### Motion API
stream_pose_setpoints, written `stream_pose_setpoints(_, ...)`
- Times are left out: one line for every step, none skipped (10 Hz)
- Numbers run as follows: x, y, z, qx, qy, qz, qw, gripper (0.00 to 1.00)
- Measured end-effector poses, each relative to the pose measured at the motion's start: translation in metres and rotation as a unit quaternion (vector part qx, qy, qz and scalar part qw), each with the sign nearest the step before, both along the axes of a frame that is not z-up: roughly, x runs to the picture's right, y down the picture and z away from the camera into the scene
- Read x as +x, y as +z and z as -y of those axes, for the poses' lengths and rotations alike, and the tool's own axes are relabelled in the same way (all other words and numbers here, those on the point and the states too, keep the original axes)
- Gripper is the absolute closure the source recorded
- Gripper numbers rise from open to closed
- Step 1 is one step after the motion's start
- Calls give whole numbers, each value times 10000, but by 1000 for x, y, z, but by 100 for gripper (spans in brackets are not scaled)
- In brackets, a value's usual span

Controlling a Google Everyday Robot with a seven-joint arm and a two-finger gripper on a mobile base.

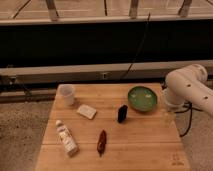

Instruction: Knock the eraser over

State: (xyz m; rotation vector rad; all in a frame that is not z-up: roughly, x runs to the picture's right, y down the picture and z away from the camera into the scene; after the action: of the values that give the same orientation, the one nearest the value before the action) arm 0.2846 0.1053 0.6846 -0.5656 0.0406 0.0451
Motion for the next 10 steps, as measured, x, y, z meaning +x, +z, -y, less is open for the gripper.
stream_pose_setpoints(0,0,0,1,-7,1,10000,20)
stream_pose_setpoints(-4,3,0,6,-61,13,10000,20)
stream_pose_setpoints(-18,9,-1,7,-148,70,9999,20)
stream_pose_setpoints(-30,14,-1,0,-228,109,9997,20)
stream_pose_setpoints(-41,18,-1,7,-299,143,9995,20)
stream_pose_setpoints(-47,21,-2,7,-344,152,9993,20)
stream_pose_setpoints(-49,22,-2,7,-369,155,9992,20)
stream_pose_setpoints(-47,23,-3,1,-387,154,9991,20)
stream_pose_setpoints(-46,26,-4,-2,-414,163,9990,20)
stream_pose_setpoints(-50,28,-5,-5,-456,168,9988,20)
